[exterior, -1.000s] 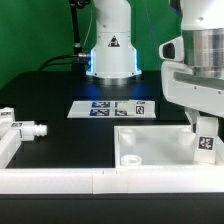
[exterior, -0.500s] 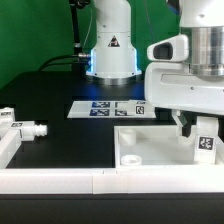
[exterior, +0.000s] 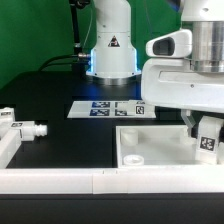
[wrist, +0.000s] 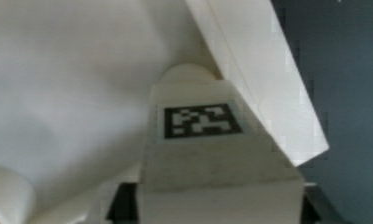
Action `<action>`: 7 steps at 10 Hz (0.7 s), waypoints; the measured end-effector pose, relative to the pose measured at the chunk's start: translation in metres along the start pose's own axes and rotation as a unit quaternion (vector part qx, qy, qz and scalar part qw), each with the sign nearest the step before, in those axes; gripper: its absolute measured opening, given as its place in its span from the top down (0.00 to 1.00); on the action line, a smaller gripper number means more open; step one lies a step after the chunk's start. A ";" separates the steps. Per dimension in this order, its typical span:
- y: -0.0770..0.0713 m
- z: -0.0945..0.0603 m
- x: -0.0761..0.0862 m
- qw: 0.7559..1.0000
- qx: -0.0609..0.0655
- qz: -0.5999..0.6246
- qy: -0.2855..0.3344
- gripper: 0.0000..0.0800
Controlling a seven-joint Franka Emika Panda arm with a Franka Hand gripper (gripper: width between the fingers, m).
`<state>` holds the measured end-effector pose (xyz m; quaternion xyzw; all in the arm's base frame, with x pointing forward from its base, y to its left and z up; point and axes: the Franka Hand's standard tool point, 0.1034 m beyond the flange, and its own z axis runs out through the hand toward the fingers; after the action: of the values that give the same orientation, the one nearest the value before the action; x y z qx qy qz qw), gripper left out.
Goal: Assemble one leg
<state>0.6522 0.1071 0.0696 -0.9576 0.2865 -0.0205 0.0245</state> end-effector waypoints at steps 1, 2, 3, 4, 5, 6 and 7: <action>0.001 0.000 0.000 0.999 -0.001 0.033 0.000 0.64; 0.003 0.000 0.001 0.994 -0.003 0.110 -0.001 0.64; 0.005 0.000 0.001 0.978 -0.007 0.210 -0.003 0.64; 0.007 0.000 0.000 0.951 -0.011 0.309 -0.004 0.64; 0.007 0.000 -0.001 0.915 -0.013 0.403 -0.010 0.64; 0.010 0.000 -0.001 0.872 -0.009 0.488 -0.024 0.64; 0.010 0.000 -0.003 0.847 -0.005 0.530 -0.032 0.64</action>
Offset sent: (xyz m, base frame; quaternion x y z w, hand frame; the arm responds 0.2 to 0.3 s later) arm 0.0006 -0.0081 0.0016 -0.0382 0.0054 0.4727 0.8804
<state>0.6445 0.1001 0.0687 -0.6600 0.7499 0.0279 0.0357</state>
